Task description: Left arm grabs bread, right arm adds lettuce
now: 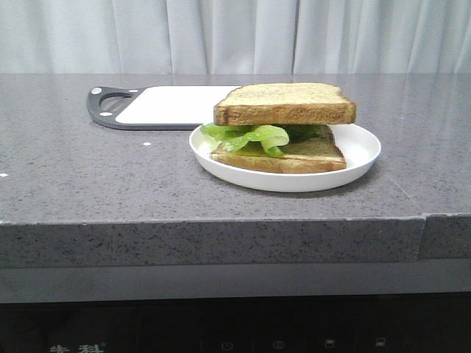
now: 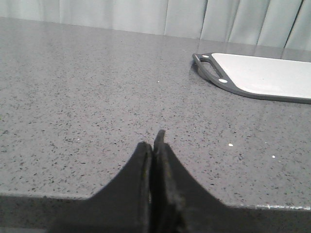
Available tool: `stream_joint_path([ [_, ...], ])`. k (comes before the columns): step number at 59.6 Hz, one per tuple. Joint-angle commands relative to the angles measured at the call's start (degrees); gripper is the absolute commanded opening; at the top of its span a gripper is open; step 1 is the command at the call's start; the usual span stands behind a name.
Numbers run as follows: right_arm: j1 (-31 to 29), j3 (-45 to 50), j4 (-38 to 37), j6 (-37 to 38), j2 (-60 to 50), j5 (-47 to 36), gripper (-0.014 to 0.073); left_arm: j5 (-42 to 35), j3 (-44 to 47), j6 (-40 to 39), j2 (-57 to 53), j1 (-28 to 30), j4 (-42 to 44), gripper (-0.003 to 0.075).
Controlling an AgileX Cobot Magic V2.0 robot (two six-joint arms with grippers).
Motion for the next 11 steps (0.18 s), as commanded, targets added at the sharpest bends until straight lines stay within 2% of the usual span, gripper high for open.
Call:
stream_joint_path([
  [1,-0.25,-0.16,-0.09,-0.15,-1.32,-5.18,-0.0060,-4.92,0.32,-0.41,-1.09,-0.01,-0.41,-0.0020],
  [11,-0.25,-0.16,-0.09,-0.15,-1.32,-5.18,-0.0060,-4.92,0.32,-0.41,-1.09,-0.01,-0.41,-0.0021],
])
